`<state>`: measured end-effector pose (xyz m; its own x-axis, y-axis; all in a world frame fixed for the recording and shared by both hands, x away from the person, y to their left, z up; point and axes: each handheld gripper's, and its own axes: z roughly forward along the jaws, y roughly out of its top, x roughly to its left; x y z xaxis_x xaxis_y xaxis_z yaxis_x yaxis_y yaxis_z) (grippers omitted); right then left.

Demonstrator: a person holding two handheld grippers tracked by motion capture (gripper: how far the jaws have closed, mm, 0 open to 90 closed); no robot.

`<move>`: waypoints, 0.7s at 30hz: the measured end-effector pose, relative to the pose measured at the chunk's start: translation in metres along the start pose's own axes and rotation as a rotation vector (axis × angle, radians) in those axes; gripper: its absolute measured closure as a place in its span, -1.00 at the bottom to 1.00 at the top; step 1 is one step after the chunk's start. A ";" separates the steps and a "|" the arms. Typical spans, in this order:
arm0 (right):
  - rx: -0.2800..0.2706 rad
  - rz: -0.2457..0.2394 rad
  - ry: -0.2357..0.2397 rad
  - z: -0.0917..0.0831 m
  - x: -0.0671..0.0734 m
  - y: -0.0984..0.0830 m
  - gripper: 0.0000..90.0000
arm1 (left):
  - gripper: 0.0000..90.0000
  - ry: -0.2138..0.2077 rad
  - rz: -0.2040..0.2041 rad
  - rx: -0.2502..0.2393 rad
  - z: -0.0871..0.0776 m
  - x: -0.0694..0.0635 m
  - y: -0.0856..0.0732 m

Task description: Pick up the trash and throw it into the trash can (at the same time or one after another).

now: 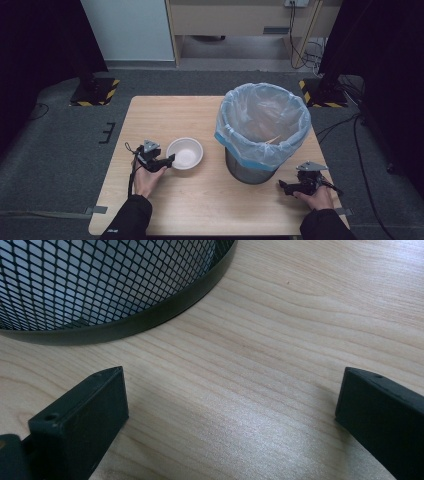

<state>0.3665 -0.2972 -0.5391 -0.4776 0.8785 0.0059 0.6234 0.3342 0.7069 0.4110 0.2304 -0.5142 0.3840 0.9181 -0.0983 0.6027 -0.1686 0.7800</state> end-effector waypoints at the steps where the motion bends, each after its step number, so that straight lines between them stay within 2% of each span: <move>1: 0.000 0.000 0.000 0.000 0.000 0.000 -0.98 | -0.22 -0.004 -0.003 0.004 0.001 0.000 0.000; 7: 0.000 0.005 -0.001 0.000 0.000 0.000 -0.98 | 0.12 -0.031 -0.019 0.049 0.003 -0.003 -0.001; 11: 0.000 0.004 -0.001 0.000 0.000 0.000 -0.98 | 0.37 -0.030 -0.013 0.065 0.002 -0.004 -0.001; 14: 0.000 0.004 -0.001 0.000 0.000 0.000 -0.98 | 0.52 -0.036 -0.018 0.061 0.000 -0.004 0.000; 18: 0.000 0.004 -0.001 0.000 0.000 0.000 -0.98 | 0.63 -0.058 -0.048 0.050 -0.004 -0.004 0.002; 21: 0.000 0.004 -0.001 0.000 0.000 0.000 -0.98 | 0.71 -0.065 -0.051 0.038 -0.007 -0.005 0.004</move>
<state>0.3668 -0.2966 -0.5391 -0.4745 0.8802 0.0086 0.6254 0.3302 0.7070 0.4067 0.2276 -0.5064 0.3960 0.9008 -0.1782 0.6483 -0.1368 0.7490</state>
